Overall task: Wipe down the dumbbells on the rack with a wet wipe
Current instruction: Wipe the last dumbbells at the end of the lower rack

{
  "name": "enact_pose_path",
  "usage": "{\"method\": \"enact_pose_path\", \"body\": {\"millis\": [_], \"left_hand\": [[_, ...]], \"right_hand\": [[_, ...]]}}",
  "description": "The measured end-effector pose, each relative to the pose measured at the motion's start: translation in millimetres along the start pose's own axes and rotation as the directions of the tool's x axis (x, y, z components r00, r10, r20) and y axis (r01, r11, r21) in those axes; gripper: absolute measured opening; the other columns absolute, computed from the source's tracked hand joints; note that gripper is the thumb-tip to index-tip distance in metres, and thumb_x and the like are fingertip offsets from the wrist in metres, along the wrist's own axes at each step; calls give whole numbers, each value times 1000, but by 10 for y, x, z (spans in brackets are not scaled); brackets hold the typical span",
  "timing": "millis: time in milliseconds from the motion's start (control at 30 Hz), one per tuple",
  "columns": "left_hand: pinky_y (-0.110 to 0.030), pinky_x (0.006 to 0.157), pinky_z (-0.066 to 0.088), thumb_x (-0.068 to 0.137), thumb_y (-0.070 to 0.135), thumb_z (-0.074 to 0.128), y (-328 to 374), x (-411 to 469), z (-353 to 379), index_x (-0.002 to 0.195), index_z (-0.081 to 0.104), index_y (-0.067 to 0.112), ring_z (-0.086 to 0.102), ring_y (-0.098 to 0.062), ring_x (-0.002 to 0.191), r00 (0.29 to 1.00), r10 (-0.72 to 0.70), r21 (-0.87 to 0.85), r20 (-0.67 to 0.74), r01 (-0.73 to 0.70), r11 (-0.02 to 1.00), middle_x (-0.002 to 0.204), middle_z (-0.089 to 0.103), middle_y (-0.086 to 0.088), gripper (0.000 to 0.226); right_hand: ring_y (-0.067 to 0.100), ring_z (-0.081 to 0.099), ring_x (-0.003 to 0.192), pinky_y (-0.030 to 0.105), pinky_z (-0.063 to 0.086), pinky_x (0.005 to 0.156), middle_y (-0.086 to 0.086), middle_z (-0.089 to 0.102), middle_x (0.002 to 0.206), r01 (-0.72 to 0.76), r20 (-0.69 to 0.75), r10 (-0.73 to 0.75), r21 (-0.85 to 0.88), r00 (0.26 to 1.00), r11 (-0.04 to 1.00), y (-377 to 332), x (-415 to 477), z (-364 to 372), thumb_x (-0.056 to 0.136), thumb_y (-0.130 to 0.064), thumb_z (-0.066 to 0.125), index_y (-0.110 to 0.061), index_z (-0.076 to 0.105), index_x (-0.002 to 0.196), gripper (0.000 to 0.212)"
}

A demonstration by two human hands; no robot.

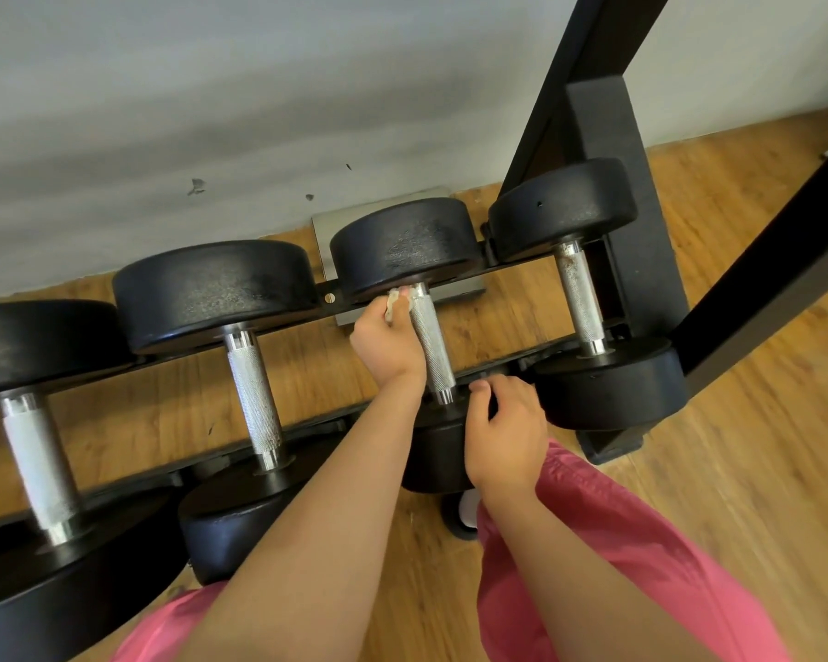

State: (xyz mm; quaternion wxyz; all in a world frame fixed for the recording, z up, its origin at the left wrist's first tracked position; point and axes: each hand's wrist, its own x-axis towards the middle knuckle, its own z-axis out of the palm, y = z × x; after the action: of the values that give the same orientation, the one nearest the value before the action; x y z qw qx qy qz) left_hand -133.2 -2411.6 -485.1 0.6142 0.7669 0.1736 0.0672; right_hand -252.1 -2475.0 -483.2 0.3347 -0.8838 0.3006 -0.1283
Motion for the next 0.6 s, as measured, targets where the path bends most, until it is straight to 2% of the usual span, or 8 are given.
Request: {"method": "enact_pose_path", "body": {"millis": [67, 167, 333, 467, 533, 600], "left_hand": [[-7, 52, 39, 93, 25, 64, 5, 2, 4, 68, 64, 13, 53, 6, 56, 1000, -19, -28, 14, 19, 999, 61, 57, 8, 27], [-6, 52, 40, 86, 34, 71, 41, -9, 16, 69, 66, 16, 56, -1, 61, 993, -98, -72, 66, 103, 992, 64, 62, 7, 25], [-5, 53, 40, 90, 31, 67, 31, 17, -24, 62, 60, 20, 54, -1, 59, 994, -100, -77, 48, 103, 992, 62, 60, 8, 31], [-17, 62, 47, 86, 37, 71, 32, 48, -53, 69, 66, 24, 61, -4, 69, 981, -122, -42, 150, 129, 991, 70, 65, 8, 23], [-24, 64, 52, 87, 36, 70, 8, 88, -81, 67, 65, 19, 62, -10, 68, 986, -90, -19, 139, 94, 995, 67, 64, 6, 27], [-34, 69, 59, 91, 33, 67, -42, 119, -123, 65, 63, 23, 67, -15, 73, 988, -93, -5, 125, 95, 995, 68, 65, 5, 28]], "right_hand": [[8, 42, 83, 29, 36, 77, -6, 58, 83, 5, -6, -5, 6, 1000, 1000, -4, 0, -5, 92, -32, 39, -14, 64, 82, 33], [7, 41, 83, 29, 35, 78, -6, 57, 83, 4, -1, -5, -1, 1000, 1000, -7, 7, -2, 93, -32, 39, -14, 64, 82, 33], [7, 42, 85, 29, 36, 79, -5, 59, 85, 5, -3, -5, 5, 1000, 1000, 4, -3, -3, 94, -30, 41, -14, 65, 84, 31], [9, 46, 86, 30, 38, 80, -6, 59, 85, 2, 0, -2, 1, 1000, 1000, -2, 1, 2, 92, -32, 38, -16, 65, 84, 33], [10, 48, 87, 30, 38, 80, -6, 60, 85, 0, -1, 0, 7, 1000, 1000, -2, -1, 1, 92, -32, 38, -16, 65, 84, 33], [9, 47, 87, 31, 40, 81, -6, 60, 86, -4, 1, 4, 12, 1000, 1000, 1, -3, -2, 92, -32, 38, -16, 66, 85, 33]]}}
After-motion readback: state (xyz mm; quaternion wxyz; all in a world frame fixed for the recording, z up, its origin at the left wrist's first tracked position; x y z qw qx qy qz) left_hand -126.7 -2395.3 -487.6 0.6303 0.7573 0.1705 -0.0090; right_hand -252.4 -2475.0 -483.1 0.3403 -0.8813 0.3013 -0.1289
